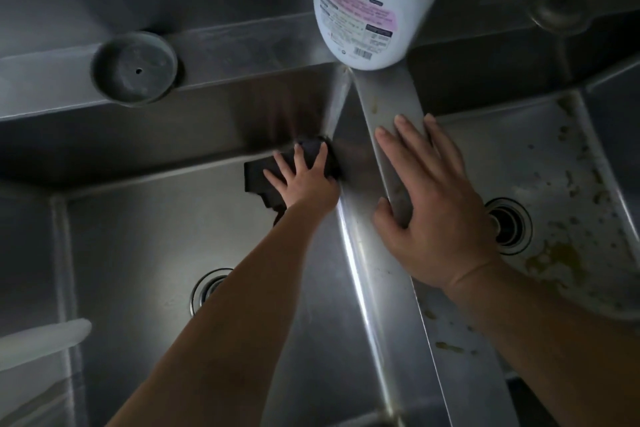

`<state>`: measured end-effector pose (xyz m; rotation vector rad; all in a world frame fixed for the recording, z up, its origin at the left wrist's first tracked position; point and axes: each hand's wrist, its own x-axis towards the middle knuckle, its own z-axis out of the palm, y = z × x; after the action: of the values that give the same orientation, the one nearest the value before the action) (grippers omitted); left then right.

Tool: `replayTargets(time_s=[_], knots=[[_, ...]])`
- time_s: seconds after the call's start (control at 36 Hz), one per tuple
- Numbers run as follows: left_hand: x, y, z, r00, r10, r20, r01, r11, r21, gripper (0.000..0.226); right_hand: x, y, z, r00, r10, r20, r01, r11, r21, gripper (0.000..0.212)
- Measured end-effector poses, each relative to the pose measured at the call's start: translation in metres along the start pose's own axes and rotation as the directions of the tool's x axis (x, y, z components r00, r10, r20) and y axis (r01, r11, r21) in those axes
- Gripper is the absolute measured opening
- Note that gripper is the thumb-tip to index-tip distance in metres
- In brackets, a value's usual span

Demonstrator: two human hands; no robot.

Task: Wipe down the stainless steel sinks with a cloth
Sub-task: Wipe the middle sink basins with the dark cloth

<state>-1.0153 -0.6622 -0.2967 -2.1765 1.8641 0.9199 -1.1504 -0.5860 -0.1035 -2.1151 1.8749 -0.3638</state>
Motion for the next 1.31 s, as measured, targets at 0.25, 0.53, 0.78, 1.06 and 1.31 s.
replayTargets(time_s=[0.25,0.53,0.78,1.06,1.31], knots=[[-0.013,-0.050,0.008,0.957,0.291,0.020,-0.286,0.921,0.264,0.067,-0.001,0.000,-0.001,1.000,-0.002,0.017,0.002,1.000,-0.012,0.074],[-0.061,-0.217,0.000,0.947,-0.178,-0.266,0.198,0.979,0.051,0.067,-0.002,0.001,0.001,1.000,0.002,0.005,-0.002,1.000,-0.007,0.073],[-0.125,-0.193,0.027,0.949,-0.293,-0.118,0.290,0.956,-0.040,0.072,-0.004,-0.001,-0.001,1.000,0.019,-0.015,-0.019,1.000,0.014,0.072],[-0.195,-0.100,0.093,0.945,0.268,0.189,-0.308,0.923,0.231,0.071,-0.013,-0.006,-0.003,0.999,0.050,-0.004,-0.050,0.984,-0.169,0.064],[-0.274,-0.118,0.098,0.730,0.386,0.564,-0.649,0.651,0.394,0.068,-0.170,-0.043,-0.007,0.973,0.202,-0.108,-0.195,0.978,0.070,0.051]])
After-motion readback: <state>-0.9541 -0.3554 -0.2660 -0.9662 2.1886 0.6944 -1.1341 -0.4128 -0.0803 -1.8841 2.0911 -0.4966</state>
